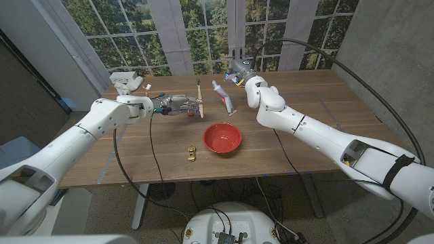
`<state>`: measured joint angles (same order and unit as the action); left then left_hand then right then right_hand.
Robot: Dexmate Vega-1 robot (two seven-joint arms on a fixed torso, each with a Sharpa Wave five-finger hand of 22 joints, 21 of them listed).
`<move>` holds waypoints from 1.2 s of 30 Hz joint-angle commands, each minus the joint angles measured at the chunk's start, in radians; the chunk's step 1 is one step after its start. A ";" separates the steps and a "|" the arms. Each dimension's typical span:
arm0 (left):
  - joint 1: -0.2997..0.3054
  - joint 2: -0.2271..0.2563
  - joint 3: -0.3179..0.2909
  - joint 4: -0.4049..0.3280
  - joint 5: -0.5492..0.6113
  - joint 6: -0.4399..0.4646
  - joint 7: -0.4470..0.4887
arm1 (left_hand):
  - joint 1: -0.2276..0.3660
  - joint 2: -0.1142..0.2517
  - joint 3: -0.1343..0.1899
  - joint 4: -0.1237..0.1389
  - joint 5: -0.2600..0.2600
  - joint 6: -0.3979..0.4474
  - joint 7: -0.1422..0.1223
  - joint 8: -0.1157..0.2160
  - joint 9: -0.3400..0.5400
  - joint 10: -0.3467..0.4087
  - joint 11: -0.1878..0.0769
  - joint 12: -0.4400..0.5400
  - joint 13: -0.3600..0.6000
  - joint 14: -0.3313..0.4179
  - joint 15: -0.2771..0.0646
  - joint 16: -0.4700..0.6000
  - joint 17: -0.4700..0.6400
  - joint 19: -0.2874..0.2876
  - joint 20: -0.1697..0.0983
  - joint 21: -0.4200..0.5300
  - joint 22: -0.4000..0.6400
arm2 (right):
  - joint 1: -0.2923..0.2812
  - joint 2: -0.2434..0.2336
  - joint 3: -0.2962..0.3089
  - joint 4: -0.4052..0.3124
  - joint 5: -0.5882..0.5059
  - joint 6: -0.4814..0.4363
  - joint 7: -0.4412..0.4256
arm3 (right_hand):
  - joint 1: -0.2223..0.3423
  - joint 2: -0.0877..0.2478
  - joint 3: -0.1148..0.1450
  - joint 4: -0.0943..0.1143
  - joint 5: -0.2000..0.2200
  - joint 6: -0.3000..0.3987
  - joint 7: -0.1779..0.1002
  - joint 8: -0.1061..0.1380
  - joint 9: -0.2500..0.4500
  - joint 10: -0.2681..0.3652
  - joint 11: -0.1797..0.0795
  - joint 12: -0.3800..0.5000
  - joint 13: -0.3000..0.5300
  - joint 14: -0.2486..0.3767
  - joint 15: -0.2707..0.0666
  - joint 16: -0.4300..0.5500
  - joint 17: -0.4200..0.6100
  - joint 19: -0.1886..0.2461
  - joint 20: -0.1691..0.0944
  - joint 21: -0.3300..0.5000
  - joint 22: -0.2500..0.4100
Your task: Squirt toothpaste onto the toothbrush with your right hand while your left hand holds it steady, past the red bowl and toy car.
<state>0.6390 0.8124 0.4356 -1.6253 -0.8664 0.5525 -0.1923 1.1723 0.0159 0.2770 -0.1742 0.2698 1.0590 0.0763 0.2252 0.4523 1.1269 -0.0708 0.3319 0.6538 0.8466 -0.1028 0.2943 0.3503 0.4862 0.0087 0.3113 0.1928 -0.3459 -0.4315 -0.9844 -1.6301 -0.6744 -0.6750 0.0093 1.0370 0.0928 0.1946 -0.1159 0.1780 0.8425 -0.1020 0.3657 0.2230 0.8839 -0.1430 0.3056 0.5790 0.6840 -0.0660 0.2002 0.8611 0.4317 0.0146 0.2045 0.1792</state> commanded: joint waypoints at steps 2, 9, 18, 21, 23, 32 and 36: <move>-0.005 0.002 0.004 -0.021 -0.005 0.027 0.025 | 0.094 0.103 0.010 0.002 0.007 0.008 -0.003 0.004 0.002 0.081 -0.071 0.006 0.003 0.006 -0.129 -0.002 0.005 0.002 -0.001 0.006 0.004 | -0.011 -0.034 0.005 -0.004 0.010 -0.068 0.022 | 0.014 0.005 0.002 -0.007 0.003 0.011 0.002 0.001 -0.001 0.010 0.000 -0.004 0.005 -0.003 -0.120 0.007 -0.001 0.002 0.004 0.004 0.003; -0.012 -0.004 0.009 -0.021 -0.005 0.034 0.030 | 0.093 0.103 0.010 0.002 0.007 0.009 -0.002 0.004 0.002 0.080 -0.071 0.006 0.005 0.007 -0.130 -0.002 0.005 0.001 -0.001 0.006 0.004 | -0.028 -0.048 0.018 -0.023 0.026 -0.069 -0.005 | 0.012 0.007 0.002 -0.008 0.003 0.008 0.002 -0.001 -0.001 0.008 0.000 -0.006 0.007 -0.004 -0.119 0.010 -0.004 0.001 0.004 0.004 0.003; 0.007 0.007 -0.001 -0.050 -0.017 0.052 0.059 | 0.093 0.103 0.011 0.002 0.007 0.009 -0.004 0.003 0.002 0.080 -0.069 0.004 0.004 0.007 -0.129 -0.003 0.007 0.002 0.000 0.007 0.004 | -0.040 -0.064 0.028 -0.046 0.037 -0.050 -0.032 | 0.008 0.007 0.000 -0.009 0.002 0.004 0.002 -0.004 -0.002 0.006 0.002 -0.010 0.010 -0.012 -0.119 0.011 -0.008 -0.001 0.005 0.004 0.004; 0.006 0.012 0.004 -0.055 -0.016 0.057 0.051 | 0.093 0.102 0.010 0.002 0.007 0.009 -0.003 0.003 0.002 0.080 -0.071 0.004 0.005 0.007 -0.130 -0.002 0.007 0.002 0.000 0.008 0.004 | -0.045 -0.068 0.032 -0.053 0.039 -0.047 -0.037 | 0.005 0.007 -0.002 -0.010 0.002 0.004 0.003 -0.005 -0.002 0.005 0.002 -0.012 0.011 -0.015 -0.118 0.012 -0.009 -0.002 0.005 0.004 0.004; 0.002 0.014 0.011 -0.056 -0.014 0.058 0.038 | 0.093 0.102 0.011 0.002 0.007 0.008 -0.004 0.003 0.002 0.079 -0.070 0.004 0.005 0.006 -0.129 -0.004 0.007 0.002 0.000 0.008 0.004 | -0.049 -0.070 0.035 -0.058 0.041 -0.046 -0.041 | 0.004 0.007 -0.002 -0.010 0.002 0.004 0.004 -0.006 -0.002 0.006 0.003 -0.012 0.011 -0.016 -0.118 0.013 -0.010 -0.004 0.006 0.003 0.004; -0.010 0.031 0.045 -0.062 0.021 0.024 -0.041 | 0.087 0.105 0.014 0.005 0.006 0.002 -0.006 -0.001 0.000 0.073 -0.069 0.000 0.006 -0.005 -0.128 -0.013 0.002 -0.020 0.018 0.000 0.004 | -0.073 -0.087 0.050 -0.100 0.046 -0.053 -0.050 | -0.004 0.008 -0.006 -0.008 0.001 0.004 0.005 -0.007 -0.003 0.004 0.004 -0.017 0.011 -0.020 -0.115 0.017 -0.013 -0.006 0.007 0.003 0.004; 0.000 0.037 0.052 -0.083 0.044 -0.005 -0.049 | 0.089 0.106 0.015 0.003 0.006 -0.001 -0.006 -0.002 -0.001 0.069 -0.070 -0.003 0.006 -0.005 -0.130 -0.012 0.005 -0.021 0.026 0.000 0.004 | -0.091 -0.100 0.063 -0.133 0.051 -0.055 -0.055 | -0.014 0.008 -0.010 -0.005 0.000 0.004 0.010 -0.009 -0.003 0.005 0.010 -0.020 0.012 -0.026 -0.112 0.018 -0.014 -0.006 0.009 0.003 0.004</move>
<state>0.6349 0.8317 0.4625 -1.6781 -0.8632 0.5962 -0.1903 1.1676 0.0206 0.2815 -0.1698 0.2702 1.0573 0.0746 0.2235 0.4492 1.1268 -0.0709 0.3329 0.6555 0.8413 -0.1052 0.2826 0.3524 0.4646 0.0303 0.3112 0.1928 -0.4025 -0.5055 -0.9452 -1.7016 -0.6347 -0.7261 -0.0307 1.0386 0.1014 0.1935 -0.1229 0.1779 0.8464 -0.0983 0.3580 0.2184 0.8840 -0.1430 0.2883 0.5865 0.6638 -0.0643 0.2081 0.8473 0.4246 0.0216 0.2045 0.1790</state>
